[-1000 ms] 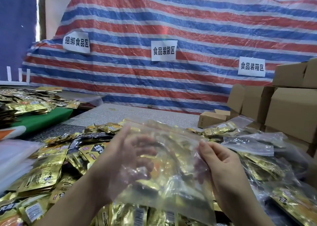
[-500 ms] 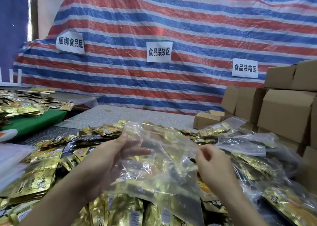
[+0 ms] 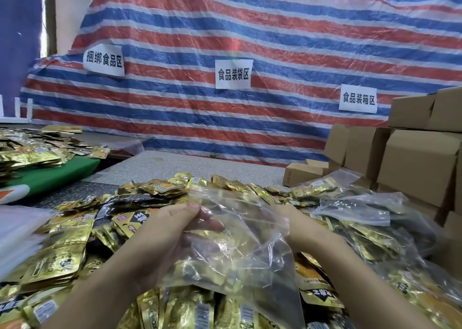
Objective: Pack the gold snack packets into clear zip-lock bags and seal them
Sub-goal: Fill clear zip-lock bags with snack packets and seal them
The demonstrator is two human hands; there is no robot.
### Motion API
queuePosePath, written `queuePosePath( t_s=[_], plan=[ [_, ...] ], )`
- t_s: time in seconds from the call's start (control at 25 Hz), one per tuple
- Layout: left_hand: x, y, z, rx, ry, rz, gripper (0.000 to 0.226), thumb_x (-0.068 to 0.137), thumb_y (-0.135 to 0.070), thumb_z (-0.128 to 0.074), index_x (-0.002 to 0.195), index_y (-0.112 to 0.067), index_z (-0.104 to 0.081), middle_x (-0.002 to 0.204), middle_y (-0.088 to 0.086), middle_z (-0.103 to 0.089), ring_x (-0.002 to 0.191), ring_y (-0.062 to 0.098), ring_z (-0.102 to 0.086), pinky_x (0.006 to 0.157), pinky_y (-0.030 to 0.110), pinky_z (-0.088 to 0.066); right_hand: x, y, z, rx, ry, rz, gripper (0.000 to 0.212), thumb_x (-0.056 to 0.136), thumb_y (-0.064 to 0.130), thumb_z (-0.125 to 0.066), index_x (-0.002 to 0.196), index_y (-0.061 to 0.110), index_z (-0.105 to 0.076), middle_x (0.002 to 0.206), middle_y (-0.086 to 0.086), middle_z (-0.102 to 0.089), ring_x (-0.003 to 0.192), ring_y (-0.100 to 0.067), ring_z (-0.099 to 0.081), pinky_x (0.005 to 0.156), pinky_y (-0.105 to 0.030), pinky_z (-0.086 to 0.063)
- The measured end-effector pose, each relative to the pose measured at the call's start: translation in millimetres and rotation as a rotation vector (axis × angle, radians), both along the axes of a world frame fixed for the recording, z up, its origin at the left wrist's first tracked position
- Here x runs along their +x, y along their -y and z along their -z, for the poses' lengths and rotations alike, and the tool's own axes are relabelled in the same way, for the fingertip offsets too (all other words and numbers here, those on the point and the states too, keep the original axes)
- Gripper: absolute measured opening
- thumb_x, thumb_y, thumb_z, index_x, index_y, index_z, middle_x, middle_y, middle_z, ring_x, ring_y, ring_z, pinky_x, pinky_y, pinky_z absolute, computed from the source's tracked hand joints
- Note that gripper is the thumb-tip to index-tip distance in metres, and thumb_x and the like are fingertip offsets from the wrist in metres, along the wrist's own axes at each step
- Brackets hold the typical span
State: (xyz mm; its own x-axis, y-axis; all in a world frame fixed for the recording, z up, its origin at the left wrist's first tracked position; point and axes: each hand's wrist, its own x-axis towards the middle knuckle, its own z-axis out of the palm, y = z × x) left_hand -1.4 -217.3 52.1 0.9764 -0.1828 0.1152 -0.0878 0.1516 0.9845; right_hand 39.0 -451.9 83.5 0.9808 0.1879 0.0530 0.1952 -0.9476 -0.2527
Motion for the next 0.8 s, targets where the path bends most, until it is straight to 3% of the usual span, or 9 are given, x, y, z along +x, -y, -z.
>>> queuePosePath(
  t_s=[0.12, 0.2, 0.28, 0.36, 0.44, 0.52, 0.68, 0.72, 0.8],
  plan=[
    [-2, 6, 3, 0.040, 0.056, -0.054, 0.031, 0.104, -0.020, -0.039, 0.089, 0.001, -0.056, 0.069, 0.016, -0.071, 0.033, 0.017, -0.042, 0.035, 0.019, -0.034, 9, 19, 17, 0.145, 0.012, 0.134, 0.031, 0.091, 0.030, -0.069, 0.112, 0.008, -0.061, 0.105, -0.007, -0.068, 0.086, -0.021, -0.065, 0.073, -0.033, -0.056],
    [-3, 11, 5, 0.096, 0.108, -0.107, 0.038, 0.104, -0.022, -0.040, 0.074, -0.011, -0.059, 0.049, 0.008, -0.057, 0.031, 0.015, -0.031, 0.037, 0.016, -0.020, 10, 32, 28, 0.400, -0.028, 0.209, 0.024, 0.095, 0.026, -0.064, 0.110, 0.008, -0.062, 0.094, -0.006, -0.067, 0.071, -0.018, -0.061, 0.060, -0.032, -0.052],
    [-2, 13, 7, 0.093, 0.118, -0.146, 0.044, 0.103, -0.029, -0.044, 0.065, -0.018, -0.063, 0.045, 0.004, -0.043, 0.037, 0.014, -0.027, 0.039, 0.019, -0.018, 4, 41, 29, 0.763, -0.025, 0.287, 0.014, 0.096, 0.018, -0.057, 0.097, 0.007, -0.066, 0.080, -0.008, -0.064, 0.060, -0.020, -0.057, 0.051, -0.031, -0.050],
    [-3, 13, 8, 0.061, 0.108, -0.140, 0.040, 0.097, -0.044, -0.050, 0.077, -0.015, -0.067, 0.047, 0.005, -0.038, 0.039, 0.014, -0.026, 0.039, 0.017, -0.019, -3, 47, 22, 1.259, -0.045, 0.286, 0.018, 0.095, 0.017, -0.058, 0.096, 0.001, -0.067, 0.081, -0.012, -0.066, 0.061, -0.022, -0.061, 0.053, -0.033, -0.053],
    [-4, 13, 9, 0.053, 0.132, -0.094, 0.044, 0.084, -0.054, -0.055, 0.084, -0.013, -0.069, 0.044, 0.001, -0.037, 0.037, 0.012, -0.026, 0.039, 0.017, -0.020, -15, 47, 12, 1.812, -0.151, 0.083, 0.021, 0.093, 0.016, -0.060, 0.097, -0.003, -0.069, 0.083, -0.015, -0.071, 0.066, -0.025, -0.070, 0.058, -0.038, -0.060],
    [-7, 14, 10, 0.076, 0.168, -0.064, 0.039, 0.076, -0.054, -0.057, 0.078, -0.018, -0.071, 0.042, -0.004, -0.035, 0.034, 0.008, -0.026, 0.041, 0.016, -0.020, -26, 42, 7, 2.102, -0.206, -0.134, 0.021, 0.086, 0.015, -0.062, 0.099, 0.001, -0.070, 0.083, -0.012, -0.069, 0.068, -0.020, -0.071, 0.057, -0.032, -0.061],
    [-16, 16, 6, 0.100, 0.216, -0.001, 0.032, 0.077, -0.050, -0.058, 0.075, -0.021, -0.072, 0.041, -0.003, -0.035, 0.030, 0.006, -0.027, 0.034, 0.011, -0.021, -27, 19, 20, 2.041, -0.183, -0.156, 0.049, 0.083, 0.023, -0.065, 0.125, -0.002, -0.059, 0.116, -0.021, -0.064, 0.109, -0.033, -0.060, 0.083, -0.042, -0.060],
    [-17, 15, 5, 0.100, 0.222, 0.014, 0.032, 0.076, -0.050, -0.059, 0.076, -0.021, -0.072, 0.041, -0.002, -0.035, 0.030, 0.006, -0.027, 0.034, 0.010, -0.020, -28, 14, 22, 2.012, -0.169, -0.166, 0.050, 0.083, 0.023, -0.064, 0.126, -0.002, -0.058, 0.119, -0.022, -0.066, 0.109, -0.034, -0.063, 0.087, -0.041, -0.058],
    [-20, 15, 3, 0.102, 0.235, 0.026, 0.032, 0.075, -0.050, -0.059, 0.077, -0.021, -0.072, 0.041, -0.002, -0.035, 0.030, 0.006, -0.027, 0.034, 0.010, -0.019, -30, 8, 24, 1.967, -0.134, -0.224, 0.041, 0.083, 0.022, -0.062, 0.119, 0.002, -0.060, 0.102, -0.016, -0.074, 0.090, -0.024, -0.074, 0.075, -0.033, -0.061]
  ],
)
